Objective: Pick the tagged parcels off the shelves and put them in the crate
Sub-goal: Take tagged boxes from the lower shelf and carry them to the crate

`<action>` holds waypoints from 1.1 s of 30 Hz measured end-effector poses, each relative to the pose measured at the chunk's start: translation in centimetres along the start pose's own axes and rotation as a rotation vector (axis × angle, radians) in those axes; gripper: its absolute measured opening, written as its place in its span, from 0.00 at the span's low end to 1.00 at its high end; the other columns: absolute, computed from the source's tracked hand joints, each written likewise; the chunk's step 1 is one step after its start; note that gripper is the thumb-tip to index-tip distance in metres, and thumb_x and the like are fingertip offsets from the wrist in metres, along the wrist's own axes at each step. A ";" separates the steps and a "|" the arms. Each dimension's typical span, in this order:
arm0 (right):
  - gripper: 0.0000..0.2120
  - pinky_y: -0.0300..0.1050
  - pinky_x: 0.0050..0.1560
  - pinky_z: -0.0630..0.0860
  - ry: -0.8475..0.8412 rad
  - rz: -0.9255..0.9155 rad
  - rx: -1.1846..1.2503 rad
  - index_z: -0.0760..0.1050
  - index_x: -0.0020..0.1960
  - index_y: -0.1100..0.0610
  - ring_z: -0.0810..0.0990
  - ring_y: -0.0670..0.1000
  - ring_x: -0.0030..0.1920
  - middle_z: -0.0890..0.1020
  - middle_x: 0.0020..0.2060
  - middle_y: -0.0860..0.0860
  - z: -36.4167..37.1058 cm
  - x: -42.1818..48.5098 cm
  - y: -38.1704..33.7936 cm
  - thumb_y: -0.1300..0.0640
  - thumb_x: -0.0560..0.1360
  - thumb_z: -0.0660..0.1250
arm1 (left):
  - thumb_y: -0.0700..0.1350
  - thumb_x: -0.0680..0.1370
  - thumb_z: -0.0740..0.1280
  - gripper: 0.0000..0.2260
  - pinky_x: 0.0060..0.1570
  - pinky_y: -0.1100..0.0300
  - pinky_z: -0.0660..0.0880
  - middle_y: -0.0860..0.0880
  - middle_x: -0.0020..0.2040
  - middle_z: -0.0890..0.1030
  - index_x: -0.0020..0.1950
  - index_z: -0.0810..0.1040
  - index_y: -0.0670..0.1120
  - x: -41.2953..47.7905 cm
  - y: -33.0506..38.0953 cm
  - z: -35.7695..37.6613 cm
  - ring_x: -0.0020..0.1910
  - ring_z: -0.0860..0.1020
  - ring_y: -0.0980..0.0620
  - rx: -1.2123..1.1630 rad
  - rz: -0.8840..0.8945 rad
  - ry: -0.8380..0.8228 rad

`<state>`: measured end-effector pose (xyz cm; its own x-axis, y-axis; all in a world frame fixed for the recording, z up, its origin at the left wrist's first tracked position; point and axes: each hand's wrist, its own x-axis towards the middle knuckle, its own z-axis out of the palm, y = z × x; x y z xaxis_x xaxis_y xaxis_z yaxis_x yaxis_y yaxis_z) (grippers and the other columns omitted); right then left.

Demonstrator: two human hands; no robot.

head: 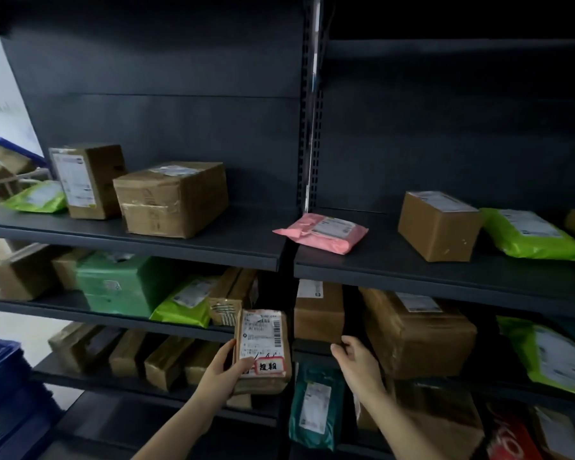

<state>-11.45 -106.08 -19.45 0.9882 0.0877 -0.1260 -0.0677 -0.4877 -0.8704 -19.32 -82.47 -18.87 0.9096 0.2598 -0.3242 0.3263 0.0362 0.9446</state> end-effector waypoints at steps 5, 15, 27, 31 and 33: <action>0.24 0.44 0.61 0.70 0.083 -0.025 -0.342 0.64 0.71 0.55 0.69 0.54 0.66 0.69 0.66 0.54 2.9 3.1 0.0 0.46 0.78 0.59 | 0.46 0.75 0.70 0.28 0.66 0.41 0.69 0.43 0.61 0.78 0.72 0.64 0.48 4.1 -0.5 -1.1 0.60 0.77 0.41 -0.045 -0.045 -0.008; 0.32 0.59 0.70 0.56 0.263 -0.108 -0.944 0.60 0.72 0.49 0.62 0.59 0.69 0.62 0.72 0.56 8.1 12.1 -3.2 0.34 0.73 0.56 | 0.38 0.74 0.69 0.20 0.61 0.45 0.74 0.46 0.50 0.83 0.65 0.71 0.46 9.6 -2.3 -1.9 0.49 0.81 0.45 -0.168 -0.054 0.023; 0.32 0.66 0.66 0.52 0.235 -0.136 -1.081 0.57 0.73 0.44 0.58 0.60 0.71 0.63 0.72 0.56 8.6 12.8 -0.9 0.34 0.72 0.56 | 0.40 0.75 0.68 0.17 0.48 0.52 0.76 0.53 0.39 0.86 0.62 0.70 0.51 10.0 -3.8 -2.2 0.40 0.84 0.53 -0.217 -0.106 -0.022; 0.32 0.64 0.67 0.50 0.190 -0.181 -1.098 0.54 0.73 0.44 0.57 0.59 0.72 0.61 0.73 0.54 7.8 9.7 0.1 0.33 0.72 0.53 | 0.46 0.74 0.71 0.23 0.61 0.44 0.74 0.50 0.45 0.86 0.67 0.69 0.51 9.2 -4.0 -1.9 0.50 0.82 0.47 -0.186 -0.117 -0.005; 0.33 0.66 0.67 0.52 0.178 -0.198 -1.098 0.57 0.73 0.44 0.60 0.59 0.72 0.63 0.73 0.56 7.4 7.7 0.5 0.34 0.72 0.55 | 0.47 0.74 0.71 0.25 0.62 0.43 0.73 0.47 0.50 0.84 0.69 0.68 0.50 8.8 -4.0 -1.7 0.52 0.81 0.45 -0.165 -0.119 -0.004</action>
<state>-4.88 -99.23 -24.37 0.9796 0.1657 0.1135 0.1629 -0.9861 0.0332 -13.05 -78.73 -25.38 0.8682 0.2402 -0.4343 0.3858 0.2238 0.8950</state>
